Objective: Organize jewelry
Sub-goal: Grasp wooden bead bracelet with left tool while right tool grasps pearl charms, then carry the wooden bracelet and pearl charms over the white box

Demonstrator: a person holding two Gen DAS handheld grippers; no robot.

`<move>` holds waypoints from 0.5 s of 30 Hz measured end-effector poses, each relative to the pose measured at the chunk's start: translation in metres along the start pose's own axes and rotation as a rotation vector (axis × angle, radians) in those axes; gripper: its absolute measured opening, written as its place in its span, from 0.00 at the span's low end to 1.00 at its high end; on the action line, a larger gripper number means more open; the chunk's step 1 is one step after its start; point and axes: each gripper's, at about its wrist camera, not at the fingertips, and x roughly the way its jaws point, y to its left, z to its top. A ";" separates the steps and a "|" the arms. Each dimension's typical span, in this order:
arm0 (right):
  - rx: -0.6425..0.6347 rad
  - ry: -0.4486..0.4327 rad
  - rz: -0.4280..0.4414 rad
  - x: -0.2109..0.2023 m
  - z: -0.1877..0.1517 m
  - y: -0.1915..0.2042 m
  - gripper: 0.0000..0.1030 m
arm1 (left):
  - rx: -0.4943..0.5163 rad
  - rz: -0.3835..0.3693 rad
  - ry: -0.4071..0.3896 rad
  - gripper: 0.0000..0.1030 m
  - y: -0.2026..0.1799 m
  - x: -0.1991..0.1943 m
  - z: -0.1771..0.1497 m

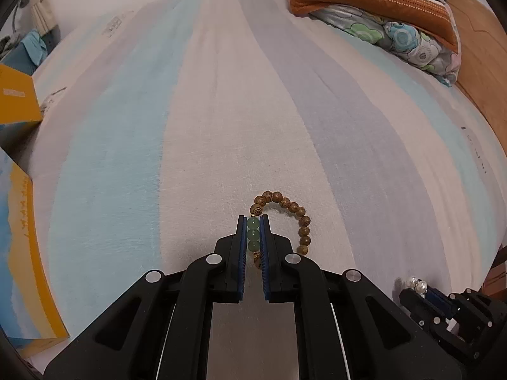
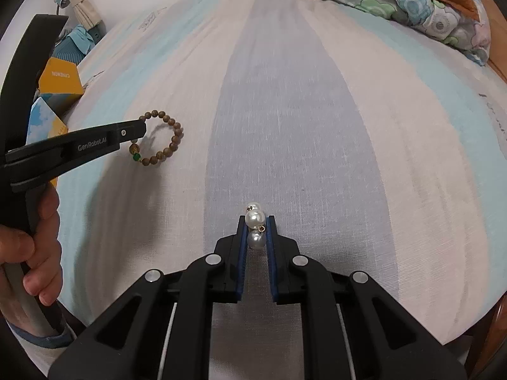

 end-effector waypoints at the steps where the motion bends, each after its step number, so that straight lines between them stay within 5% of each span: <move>1: -0.002 -0.004 -0.004 -0.001 0.000 0.001 0.10 | 0.000 0.000 -0.002 0.07 0.000 -0.001 0.000; 15: 0.035 -0.054 -0.018 -0.022 0.019 0.006 0.10 | -0.014 0.006 -0.038 0.07 0.017 -0.057 -0.006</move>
